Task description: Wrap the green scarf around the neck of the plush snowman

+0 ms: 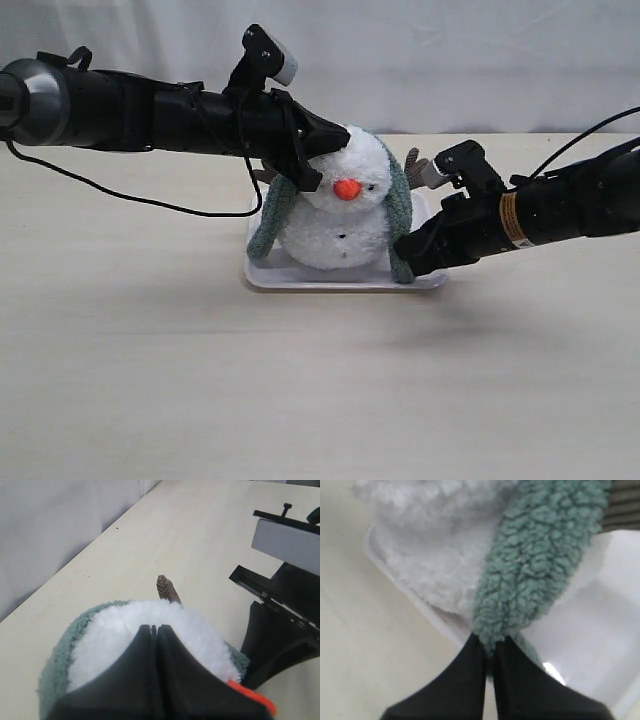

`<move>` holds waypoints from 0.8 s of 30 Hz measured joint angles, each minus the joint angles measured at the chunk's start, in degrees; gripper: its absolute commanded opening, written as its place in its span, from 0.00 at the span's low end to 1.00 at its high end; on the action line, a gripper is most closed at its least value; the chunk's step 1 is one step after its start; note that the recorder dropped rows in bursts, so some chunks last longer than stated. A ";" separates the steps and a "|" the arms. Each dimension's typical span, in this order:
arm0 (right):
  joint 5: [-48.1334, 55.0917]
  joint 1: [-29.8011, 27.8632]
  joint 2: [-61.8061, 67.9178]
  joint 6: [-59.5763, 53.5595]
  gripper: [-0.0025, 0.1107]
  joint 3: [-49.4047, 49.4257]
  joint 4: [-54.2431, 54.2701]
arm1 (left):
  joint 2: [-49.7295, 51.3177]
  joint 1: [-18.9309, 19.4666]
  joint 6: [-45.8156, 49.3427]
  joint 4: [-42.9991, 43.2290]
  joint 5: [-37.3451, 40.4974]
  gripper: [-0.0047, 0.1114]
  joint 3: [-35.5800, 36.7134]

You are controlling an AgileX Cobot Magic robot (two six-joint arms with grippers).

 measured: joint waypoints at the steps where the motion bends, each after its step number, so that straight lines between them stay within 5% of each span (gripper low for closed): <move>1: -0.34 0.00 0.00 0.17 0.06 0.37 0.00 | 0.00 0.00 0.00 0.00 0.00 0.04 0.00; 9: -11.37 0.00 0.00 -0.67 0.06 0.94 -0.03 | 0.00 0.00 0.00 0.00 0.00 0.04 0.00; 24: -10.95 0.87 1.65 -0.93 0.06 0.94 -0.03 | 0.00 0.00 0.00 -0.10 0.00 0.04 0.00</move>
